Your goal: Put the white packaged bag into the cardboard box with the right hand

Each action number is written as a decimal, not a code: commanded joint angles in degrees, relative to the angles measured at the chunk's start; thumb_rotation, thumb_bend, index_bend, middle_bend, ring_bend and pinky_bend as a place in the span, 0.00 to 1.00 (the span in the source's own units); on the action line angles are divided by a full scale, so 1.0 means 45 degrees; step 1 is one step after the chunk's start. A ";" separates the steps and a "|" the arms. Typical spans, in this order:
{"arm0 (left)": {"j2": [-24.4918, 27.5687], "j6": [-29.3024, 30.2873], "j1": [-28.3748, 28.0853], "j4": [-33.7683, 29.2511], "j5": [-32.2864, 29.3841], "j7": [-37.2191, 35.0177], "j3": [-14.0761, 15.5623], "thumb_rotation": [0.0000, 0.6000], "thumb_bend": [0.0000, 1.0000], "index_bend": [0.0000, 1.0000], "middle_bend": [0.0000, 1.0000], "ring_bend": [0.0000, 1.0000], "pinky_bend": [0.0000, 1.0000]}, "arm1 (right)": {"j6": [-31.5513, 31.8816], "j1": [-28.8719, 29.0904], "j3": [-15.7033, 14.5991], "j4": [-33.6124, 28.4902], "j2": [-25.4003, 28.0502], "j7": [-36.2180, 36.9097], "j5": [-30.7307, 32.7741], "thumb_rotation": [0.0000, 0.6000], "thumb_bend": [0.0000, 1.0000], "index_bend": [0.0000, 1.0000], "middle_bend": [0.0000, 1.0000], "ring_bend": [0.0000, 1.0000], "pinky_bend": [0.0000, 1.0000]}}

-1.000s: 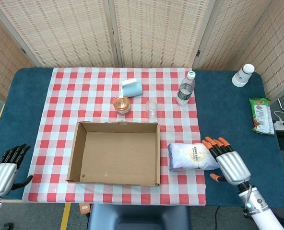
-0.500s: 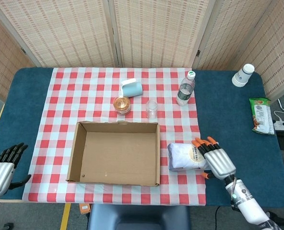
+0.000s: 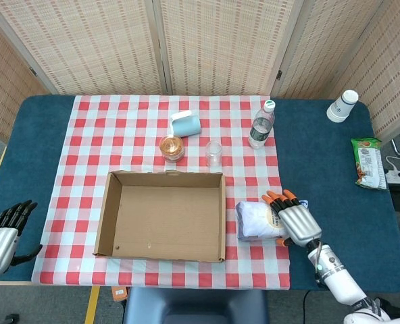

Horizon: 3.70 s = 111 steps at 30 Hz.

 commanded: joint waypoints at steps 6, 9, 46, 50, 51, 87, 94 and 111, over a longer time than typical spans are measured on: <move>-0.0029 -0.0010 -0.0003 0.0036 -0.0039 -0.0009 -0.0026 1.00 0.24 0.00 0.00 0.00 0.10 | -0.0612 0.0495 0.0009 0.0326 -0.0298 -0.0170 0.0569 1.00 0.00 0.00 0.00 0.00 0.00; -0.0046 -0.0045 -0.0014 0.0051 -0.0067 -0.0004 -0.0035 1.00 0.24 0.00 0.00 0.00 0.10 | -0.0828 0.0653 -0.0027 0.0354 -0.0306 -0.0210 0.0806 1.00 0.00 0.00 0.00 0.00 0.02; -0.0094 -0.0049 -0.0004 0.0013 -0.0071 0.0184 -0.0035 1.00 0.24 0.00 0.00 0.00 0.10 | 0.2035 0.0255 0.0112 -0.3722 0.3168 -0.1862 0.0184 1.00 0.03 0.39 0.28 0.24 0.42; -0.0036 -0.0034 0.0010 -0.0122 -0.0009 0.0314 0.0010 1.00 0.24 0.00 0.00 0.00 0.10 | 0.2403 0.0388 0.0560 -0.5323 0.4085 -0.2579 0.0389 1.00 0.03 0.39 0.28 0.25 0.43; -0.0024 -0.0029 0.0012 -0.0152 0.0009 0.0326 0.0019 1.00 0.24 0.00 0.00 0.00 0.10 | 0.2385 0.0481 0.0674 -0.5658 0.4207 -0.2726 0.0518 1.00 0.03 0.39 0.28 0.25 0.43; 0.0515 0.0293 0.0184 -0.0253 0.0077 -0.0827 -0.0064 1.00 0.24 0.00 0.00 0.00 0.10 | 0.1506 0.8696 0.3735 -0.1648 -0.5747 -0.7354 0.7821 1.00 0.03 0.43 0.30 0.28 0.46; 0.0521 0.0324 0.0193 -0.0202 0.0121 -0.0935 -0.0067 1.00 0.24 0.00 0.00 0.00 0.10 | 0.0845 0.9516 0.3806 0.0287 -0.6879 -0.6644 0.8154 1.00 0.01 0.29 0.30 0.26 0.45; 0.0577 0.0262 0.0195 -0.0222 0.0041 -0.1017 -0.0095 1.00 0.24 0.00 0.00 0.00 0.10 | 0.1150 0.9629 0.3612 -0.0449 -0.6086 -0.6163 0.8880 1.00 0.00 0.00 0.00 0.00 0.02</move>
